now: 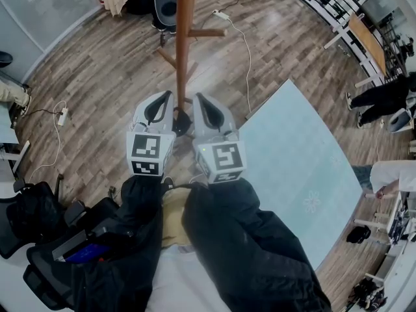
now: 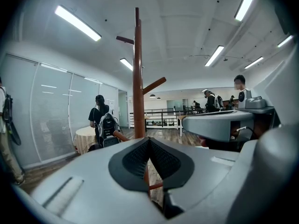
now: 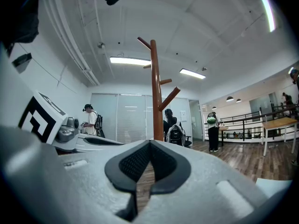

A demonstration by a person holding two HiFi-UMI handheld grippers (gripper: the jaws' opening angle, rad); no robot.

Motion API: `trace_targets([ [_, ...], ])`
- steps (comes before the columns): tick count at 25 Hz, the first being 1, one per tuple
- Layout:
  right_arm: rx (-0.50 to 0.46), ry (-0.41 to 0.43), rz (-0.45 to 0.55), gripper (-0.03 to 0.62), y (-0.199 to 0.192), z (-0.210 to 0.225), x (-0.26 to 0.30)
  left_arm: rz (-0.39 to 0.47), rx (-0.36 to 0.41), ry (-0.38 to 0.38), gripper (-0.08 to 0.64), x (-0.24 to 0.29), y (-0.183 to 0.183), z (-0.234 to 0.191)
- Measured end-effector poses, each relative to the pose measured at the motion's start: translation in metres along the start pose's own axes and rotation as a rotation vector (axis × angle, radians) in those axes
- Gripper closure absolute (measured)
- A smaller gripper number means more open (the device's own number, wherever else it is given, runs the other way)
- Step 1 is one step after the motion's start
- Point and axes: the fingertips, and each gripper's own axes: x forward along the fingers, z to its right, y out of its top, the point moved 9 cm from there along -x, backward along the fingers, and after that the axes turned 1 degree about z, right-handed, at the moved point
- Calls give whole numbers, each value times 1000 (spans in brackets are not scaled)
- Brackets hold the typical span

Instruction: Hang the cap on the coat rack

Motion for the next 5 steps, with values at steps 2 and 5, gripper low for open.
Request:
trace_targets([
  [2, 3, 0, -8, 600, -1, 0, 0, -1, -4, -4, 558, 0, 1, 1],
  [5, 7, -2, -17, 600, -2, 0, 0, -4, 9, 4, 558, 0, -1, -1],
])
